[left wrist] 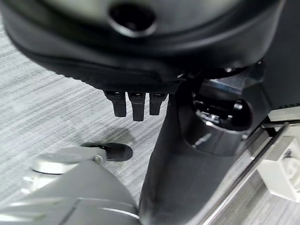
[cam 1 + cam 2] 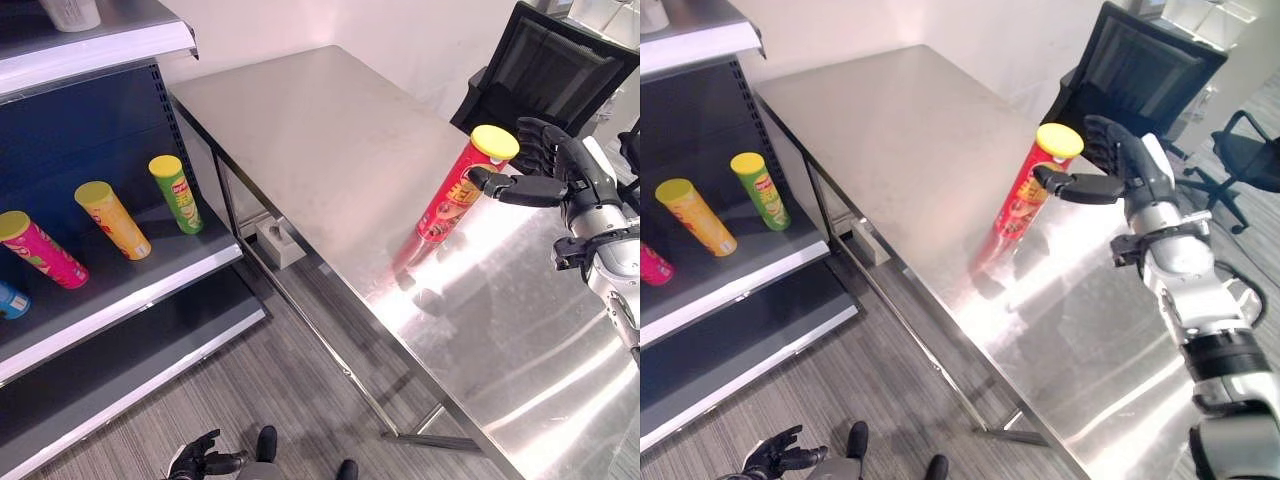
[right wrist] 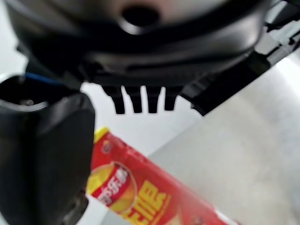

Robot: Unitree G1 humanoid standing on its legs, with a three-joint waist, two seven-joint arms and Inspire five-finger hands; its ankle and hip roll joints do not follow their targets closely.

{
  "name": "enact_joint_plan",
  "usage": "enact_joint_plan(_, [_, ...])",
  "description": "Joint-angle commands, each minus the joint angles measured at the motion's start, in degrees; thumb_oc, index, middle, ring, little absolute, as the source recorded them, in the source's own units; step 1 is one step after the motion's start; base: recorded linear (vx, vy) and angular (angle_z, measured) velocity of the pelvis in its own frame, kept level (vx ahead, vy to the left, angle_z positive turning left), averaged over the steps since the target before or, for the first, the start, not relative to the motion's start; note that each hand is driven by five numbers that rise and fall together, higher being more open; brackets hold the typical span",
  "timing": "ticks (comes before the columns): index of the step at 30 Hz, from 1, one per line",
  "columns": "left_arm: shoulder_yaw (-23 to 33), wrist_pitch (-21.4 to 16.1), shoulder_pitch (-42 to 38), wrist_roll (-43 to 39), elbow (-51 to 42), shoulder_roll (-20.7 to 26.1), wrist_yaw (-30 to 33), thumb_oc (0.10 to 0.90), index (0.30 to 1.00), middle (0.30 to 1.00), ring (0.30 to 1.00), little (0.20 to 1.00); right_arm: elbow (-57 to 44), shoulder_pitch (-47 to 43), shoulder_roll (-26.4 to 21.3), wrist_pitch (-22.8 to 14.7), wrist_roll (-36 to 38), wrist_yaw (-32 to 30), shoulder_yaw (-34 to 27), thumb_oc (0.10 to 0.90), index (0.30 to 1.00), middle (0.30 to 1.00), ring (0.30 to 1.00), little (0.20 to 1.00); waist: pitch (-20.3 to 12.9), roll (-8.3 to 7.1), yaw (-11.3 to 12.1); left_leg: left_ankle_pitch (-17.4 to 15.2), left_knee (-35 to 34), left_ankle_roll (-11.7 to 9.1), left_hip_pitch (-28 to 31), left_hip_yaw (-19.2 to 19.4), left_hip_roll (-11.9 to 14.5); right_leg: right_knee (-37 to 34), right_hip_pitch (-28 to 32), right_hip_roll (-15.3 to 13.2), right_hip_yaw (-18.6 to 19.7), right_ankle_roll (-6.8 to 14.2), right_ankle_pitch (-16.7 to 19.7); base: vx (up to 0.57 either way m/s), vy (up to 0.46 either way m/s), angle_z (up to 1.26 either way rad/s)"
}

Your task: Put the goods on the table back onto the shelves and tidy them up.

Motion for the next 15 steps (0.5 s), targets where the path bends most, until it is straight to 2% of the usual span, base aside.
enact_joint_plan(1, [-4.2,-0.8,-0.4,-0.4,1.5,1.9,0.2,0.8,0.9,0.9,0.9,0.9,0.3,-10.1,-4.9,-3.0,3.0,-0.6,0.8,0.8,0.9,0.9,0.9,0.9,-3.1,-2.09,2.4,-5.2,0.2,-3.0,1.1,1.6,2.9,0.3,-0.5,-6.1,-2.0,6.7,0.7,0.0,0.0,0.0])
enact_joint_plan(11, [-4.7,-1.2,-0.6,-0.8,1.6,2.5,0.3,0.8,0.9,0.9,0.9,0.9,4.9,-17.4,-5.7,-2.2,4.2,1.0,7.7,0.8,0.9,0.9,0.9,0.9,-2.7,-2.53,2.9,-5.1,0.2,-3.3,0.7,1.3,3.0,0.3,-0.6,-6.1,-2.5,6.8,0.8,0.0,-0.004,0.04])
enact_joint_plan(15, [-4.8,-1.3,-0.8,-0.7,1.9,2.7,0.2,0.8,0.9,0.9,0.9,0.9,8.5,-21.6,-7.2,-0.6,2.9,2.8,13.2,0.8,0.9,0.9,0.9,0.9,-2.5,-2.98,2.9,-5.1,0.2,-3.4,0.7,1.1,3.1,0.3,-0.6,-6.0,-2.6,6.7,0.9,0.0,-0.003,0.06])
